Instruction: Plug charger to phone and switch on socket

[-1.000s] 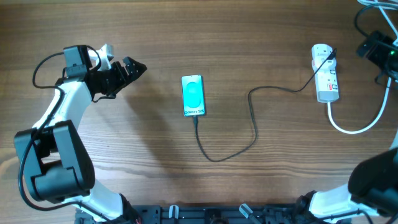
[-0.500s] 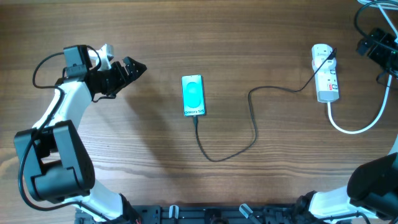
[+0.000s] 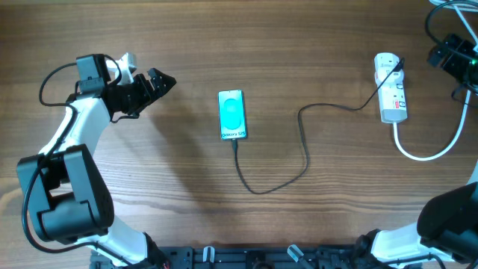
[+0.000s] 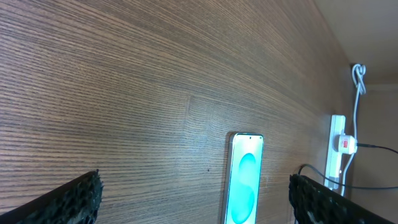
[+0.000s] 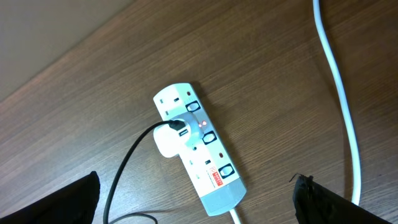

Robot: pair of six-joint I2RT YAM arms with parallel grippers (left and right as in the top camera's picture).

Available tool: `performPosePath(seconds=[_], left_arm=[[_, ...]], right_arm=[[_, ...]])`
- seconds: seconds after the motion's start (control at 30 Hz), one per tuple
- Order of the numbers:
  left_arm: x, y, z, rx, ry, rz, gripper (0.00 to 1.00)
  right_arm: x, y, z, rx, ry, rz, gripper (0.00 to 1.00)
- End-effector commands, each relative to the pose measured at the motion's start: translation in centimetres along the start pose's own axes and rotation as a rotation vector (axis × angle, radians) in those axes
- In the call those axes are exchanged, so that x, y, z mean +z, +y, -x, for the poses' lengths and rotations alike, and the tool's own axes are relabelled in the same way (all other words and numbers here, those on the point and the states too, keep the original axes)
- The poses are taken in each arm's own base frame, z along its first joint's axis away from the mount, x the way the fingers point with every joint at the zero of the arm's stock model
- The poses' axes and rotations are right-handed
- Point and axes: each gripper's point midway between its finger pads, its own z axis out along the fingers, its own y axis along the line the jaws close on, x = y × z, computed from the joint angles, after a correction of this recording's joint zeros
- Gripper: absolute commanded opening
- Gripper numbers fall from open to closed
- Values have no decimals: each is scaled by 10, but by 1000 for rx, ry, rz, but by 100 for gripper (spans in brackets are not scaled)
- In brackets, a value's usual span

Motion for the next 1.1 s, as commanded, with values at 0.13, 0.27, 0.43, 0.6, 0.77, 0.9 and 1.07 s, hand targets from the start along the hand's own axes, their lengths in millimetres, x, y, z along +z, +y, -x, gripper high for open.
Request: performPosePath(seconds=[0.13,0.27,0.43,0.6,0.77,0.9,1.07], left_arm=[[-1,0,0,2,-2,0,100],[-1,0,0,2,-2,0,100],[-1,0,0,2,-2,-1,100],[-1,0,0,2,-2,0,100],[-1,0,0,2,-2,0,100],[-1,0,0,2,-2,0,100],[-1,0,0,2,-2,-1,100]], right_arm=[[6,1,-1,-16,15,10,100],[-4,4,3,-21,-10,14,100],[-36,11,13,-36,-86,25,100],[-93,24,23,-62,-217,46,100],[-128,37,25,-88,-297,68,100],[-127,37,25,-88,-294,67,100],[-119,35,25,-84,-275,64,100]])
